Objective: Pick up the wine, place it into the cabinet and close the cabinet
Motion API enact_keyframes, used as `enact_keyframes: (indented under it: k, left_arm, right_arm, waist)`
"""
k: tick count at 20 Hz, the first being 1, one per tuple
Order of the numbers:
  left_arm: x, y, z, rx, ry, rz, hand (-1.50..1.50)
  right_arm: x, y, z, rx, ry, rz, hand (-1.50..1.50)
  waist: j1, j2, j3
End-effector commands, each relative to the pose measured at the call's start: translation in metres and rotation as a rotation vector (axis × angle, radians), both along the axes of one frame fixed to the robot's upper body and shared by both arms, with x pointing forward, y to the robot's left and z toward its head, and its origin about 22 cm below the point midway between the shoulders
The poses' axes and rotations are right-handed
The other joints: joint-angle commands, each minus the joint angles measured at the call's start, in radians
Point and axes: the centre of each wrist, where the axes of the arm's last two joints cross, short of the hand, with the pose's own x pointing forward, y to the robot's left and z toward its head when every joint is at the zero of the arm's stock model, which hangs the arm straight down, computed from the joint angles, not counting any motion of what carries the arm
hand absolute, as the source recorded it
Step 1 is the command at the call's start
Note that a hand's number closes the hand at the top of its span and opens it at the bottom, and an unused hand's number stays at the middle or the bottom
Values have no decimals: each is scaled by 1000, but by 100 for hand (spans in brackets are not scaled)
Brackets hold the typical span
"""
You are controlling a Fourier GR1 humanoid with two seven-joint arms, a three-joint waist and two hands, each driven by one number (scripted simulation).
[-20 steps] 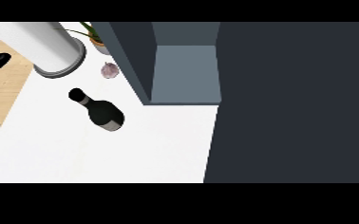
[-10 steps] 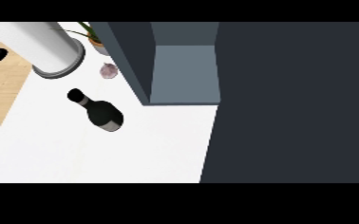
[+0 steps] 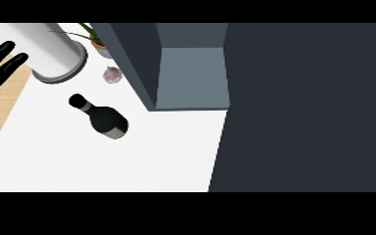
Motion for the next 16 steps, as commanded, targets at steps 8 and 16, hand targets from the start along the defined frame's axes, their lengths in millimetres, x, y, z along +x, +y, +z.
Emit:
enact_keyframes:
  k: [8, 16]
  left_arm:
    - [12, -1, -61, 28, 38, 3, -150]
    - [32, -1, -110, 56, 62, 63, -150]
  right_arm:
    - [-39, -13, 33, -12, -91, -60, -150]
    - [-28, -12, 31, -8, -95, -58, -150]
  waist:
    - [0, -1, -2]
    - [-7, 4, -1]
